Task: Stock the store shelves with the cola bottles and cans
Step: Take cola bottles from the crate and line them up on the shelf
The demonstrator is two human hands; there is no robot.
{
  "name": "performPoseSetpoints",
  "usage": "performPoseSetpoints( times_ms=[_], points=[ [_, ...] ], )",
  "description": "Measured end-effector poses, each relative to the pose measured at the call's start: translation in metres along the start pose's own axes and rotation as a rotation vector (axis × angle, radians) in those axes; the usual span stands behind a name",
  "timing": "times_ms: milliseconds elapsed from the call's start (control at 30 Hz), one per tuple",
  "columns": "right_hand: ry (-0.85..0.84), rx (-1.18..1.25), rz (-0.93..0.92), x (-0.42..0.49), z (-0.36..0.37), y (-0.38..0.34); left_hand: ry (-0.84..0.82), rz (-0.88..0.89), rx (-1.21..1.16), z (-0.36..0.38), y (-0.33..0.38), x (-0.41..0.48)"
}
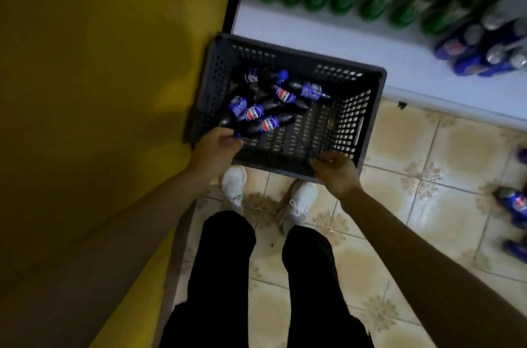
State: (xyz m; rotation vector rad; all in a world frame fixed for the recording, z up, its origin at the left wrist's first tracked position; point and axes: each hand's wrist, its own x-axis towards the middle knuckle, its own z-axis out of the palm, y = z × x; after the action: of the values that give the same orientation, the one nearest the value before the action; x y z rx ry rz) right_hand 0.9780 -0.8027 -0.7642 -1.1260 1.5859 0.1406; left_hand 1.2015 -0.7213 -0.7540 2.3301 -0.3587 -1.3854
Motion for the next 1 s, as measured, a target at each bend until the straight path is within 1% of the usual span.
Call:
performPoseSetpoints(
  times_ms=[33, 100, 167, 233, 333, 400, 467, 533, 600, 700, 733, 800, 900, 1000],
  points=[
    [-0.009, -0.103, -0.037, 0.02, 0.012, 0.004, 0.007, -0.068, -0.02, 0.009, -0.004, 0.022],
    [-0.031, -0.304, -0.094, 0.067, 0.037, 0.013, -0.04, -0.2, -0.089, 0.032, -0.015, 0.073],
    [-0.075, -0.452, -0.131, 0.12, 0.064, 0.027, -0.077, -0.286, -0.17, 0.055, -0.029, 0.123],
    [-0.114, -0.562, -0.139, 0.17, 0.089, 0.039, -0.084, -0.311, -0.196, 0.076, -0.044, 0.17],
    [-0.152, -0.74, -0.203, 0.236, 0.124, 0.054, -0.097, -0.321, -0.205, 0.103, -0.066, 0.232],
    [-0.151, -0.906, -0.292, 0.273, 0.148, 0.061, -0.077, -0.262, -0.115, 0.118, -0.082, 0.265],
    [-0.099, -1.098, -0.48, 0.306, 0.17, 0.065, -0.102, -0.162, -0.001, 0.131, -0.097, 0.289],
    [-0.036, -1.227, -0.659, 0.33, 0.187, 0.061, -0.177, -0.08, 0.175, 0.138, -0.106, 0.305],
    [0.002, -1.306, -0.776, 0.348, 0.195, 0.056, -0.234, 0.001, 0.307, 0.14, -0.113, 0.313],
    [0.012, -1.346, -0.893, 0.36, 0.199, 0.05, -0.255, 0.068, 0.357, 0.134, -0.117, 0.318],
    [-0.003, -1.359, -0.905, 0.36, 0.199, 0.049, -0.266, 0.059, 0.353, 0.131, -0.117, 0.317],
    [-0.063, -1.413, -0.858, 0.356, 0.195, 0.046, -0.264, 0.023, 0.345, 0.123, -0.115, 0.314],
    [-0.099, -1.464, -0.695, 0.333, 0.18, 0.043, -0.214, 0.006, 0.362, 0.11, -0.107, 0.298],
    [-0.091, -1.399, -0.565, 0.286, 0.15, 0.035, -0.137, 0.007, 0.283, 0.099, -0.092, 0.26]
  ],
)
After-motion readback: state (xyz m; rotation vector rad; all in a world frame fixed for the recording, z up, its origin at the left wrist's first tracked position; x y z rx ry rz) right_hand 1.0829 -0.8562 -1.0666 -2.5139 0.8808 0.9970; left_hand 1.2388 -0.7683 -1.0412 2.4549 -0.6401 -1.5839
